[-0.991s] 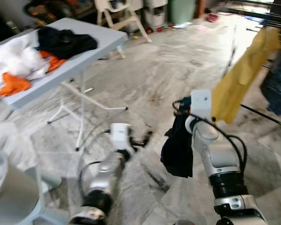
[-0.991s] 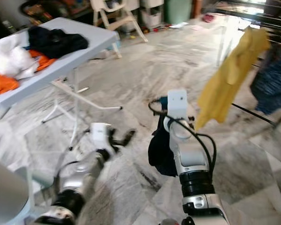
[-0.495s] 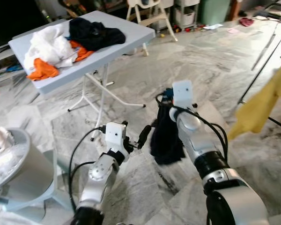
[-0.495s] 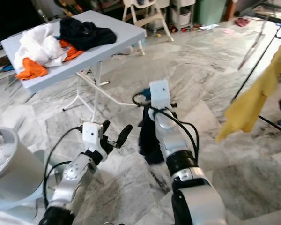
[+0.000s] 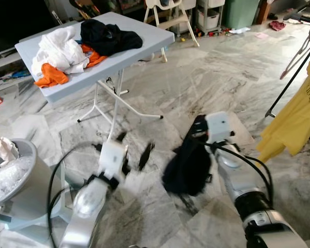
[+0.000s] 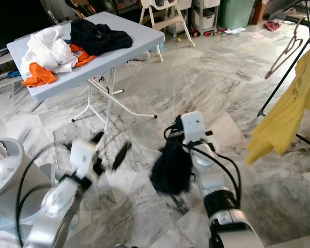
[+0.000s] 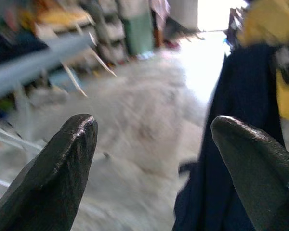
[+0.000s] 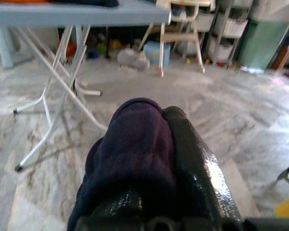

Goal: Hang hanger

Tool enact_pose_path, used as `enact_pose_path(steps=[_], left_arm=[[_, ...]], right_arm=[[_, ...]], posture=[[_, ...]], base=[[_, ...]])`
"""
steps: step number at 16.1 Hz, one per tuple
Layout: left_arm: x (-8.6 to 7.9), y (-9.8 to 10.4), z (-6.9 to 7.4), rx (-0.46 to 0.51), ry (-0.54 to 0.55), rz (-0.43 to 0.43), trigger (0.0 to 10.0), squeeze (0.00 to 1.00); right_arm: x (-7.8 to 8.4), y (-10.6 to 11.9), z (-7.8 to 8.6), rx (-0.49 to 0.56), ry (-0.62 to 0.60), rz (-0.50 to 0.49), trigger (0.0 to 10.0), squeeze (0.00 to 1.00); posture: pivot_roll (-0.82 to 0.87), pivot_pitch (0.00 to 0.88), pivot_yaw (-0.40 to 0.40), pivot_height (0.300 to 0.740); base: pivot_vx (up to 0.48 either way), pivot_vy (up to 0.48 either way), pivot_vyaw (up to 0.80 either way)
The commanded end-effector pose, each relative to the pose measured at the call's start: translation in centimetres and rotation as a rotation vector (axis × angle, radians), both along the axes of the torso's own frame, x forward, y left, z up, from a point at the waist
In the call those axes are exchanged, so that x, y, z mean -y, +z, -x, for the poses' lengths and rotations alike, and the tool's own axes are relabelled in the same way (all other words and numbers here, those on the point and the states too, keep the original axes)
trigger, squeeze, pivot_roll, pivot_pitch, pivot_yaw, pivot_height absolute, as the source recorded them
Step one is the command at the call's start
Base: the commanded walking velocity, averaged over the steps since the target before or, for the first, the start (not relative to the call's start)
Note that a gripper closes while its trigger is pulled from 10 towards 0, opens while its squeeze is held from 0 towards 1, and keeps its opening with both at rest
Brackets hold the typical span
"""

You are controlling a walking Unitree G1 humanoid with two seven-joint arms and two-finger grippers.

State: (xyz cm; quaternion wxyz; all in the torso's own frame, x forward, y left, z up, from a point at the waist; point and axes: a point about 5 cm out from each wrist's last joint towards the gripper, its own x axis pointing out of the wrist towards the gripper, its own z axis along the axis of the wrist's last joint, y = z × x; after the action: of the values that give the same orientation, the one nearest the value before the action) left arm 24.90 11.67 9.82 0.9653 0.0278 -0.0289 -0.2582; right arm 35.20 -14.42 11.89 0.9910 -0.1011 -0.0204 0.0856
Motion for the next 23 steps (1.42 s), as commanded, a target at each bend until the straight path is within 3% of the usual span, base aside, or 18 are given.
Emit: enact_pose_path(steps=[1, 5, 7, 10, 15, 17, 21, 22, 23], left_arm=[[0.1, -0.1, 0.5, -0.026, -0.037, 0.003, 10.0, 0.0], [2.2, -1.3, 0.2, -0.098, -0.087, 0.033, 10.0, 0.0], [4.4, -1.7, -0.3, -0.128, -0.162, 0.049, 10.0, 0.0], [6.2, -1.9, -1.3, -0.153, -0.191, 0.07, 10.0, 0.0], [6.9, -4.0, -2.6, -0.219, -0.16, 0.04, 10.0, 0.0], [6.3, -5.0, -3.6, -0.224, -0.076, -0.024, 10.0, 0.0], [5.8, -5.5, -4.3, -0.25, -0.034, -0.026, 10.0, 0.0], [5.8, -5.6, -4.3, -0.259, -0.041, -0.02, 3.6, 0.0], [6.1, -6.0, -4.2, -0.296, -0.056, 0.031, 0.0, 0.0]], right_arm=[[-0.9, 2.2, -0.3, 0.078, 0.018, -0.036, 0.0, 0.0], [-2.7, 6.0, -1.7, 0.1, -0.044, -0.088, 0.0, 0.0], [-4.2, 7.9, -1.5, 0.056, -0.048, -0.122, 0.0, 0.0], [-6.0, 9.9, -0.5, 0.029, 0.016, -0.167, 0.0, 0.0], [-7.3, 13.1, 1.4, -0.024, 0.091, -0.205, 0.0, 0.0], [-8.4, 15.3, 2.6, -0.026, 0.188, -0.228, 0.0, 0.0], [-8.6, 16.9, 3.6, -0.015, 0.235, -0.225, 0.0, 0.0], [-8.4, 17.1, 3.6, -0.015, 0.233, -0.23, 0.0, 0.0], [-8.3, 17.5, 3.7, -0.013, 0.232, -0.234, 0.0, 0.0]], posture=[[-0.09, 0.044, 0.122, 0.74], [-0.13, 0.069, 0.108, 0.74], [-0.14, 0.074, 0.102, 0.74], [-0.18, 0.074, 0.111, 0.74], [-0.23, 0.081, 0.132, 0.74], [-0.25, 0.085, 0.138, 0.74], [-0.28, 0.084, 0.144, 0.74], [-0.28, 0.083, 0.145, 0.74], [-0.28, 0.082, 0.147, 0.74]], base=[[0.0, 0.0, 0.0], [0.0, 0.0, 0.0], [0.0, 0.0, 0.0], [0.0, 0.0, 0.0], [0.0, 0.0, 0.0], [0.0, 0.0, 0.0], [0.0, 0.0, 0.0], [0.0, 0.0, 0.0], [0.0, 0.0, 0.0]])
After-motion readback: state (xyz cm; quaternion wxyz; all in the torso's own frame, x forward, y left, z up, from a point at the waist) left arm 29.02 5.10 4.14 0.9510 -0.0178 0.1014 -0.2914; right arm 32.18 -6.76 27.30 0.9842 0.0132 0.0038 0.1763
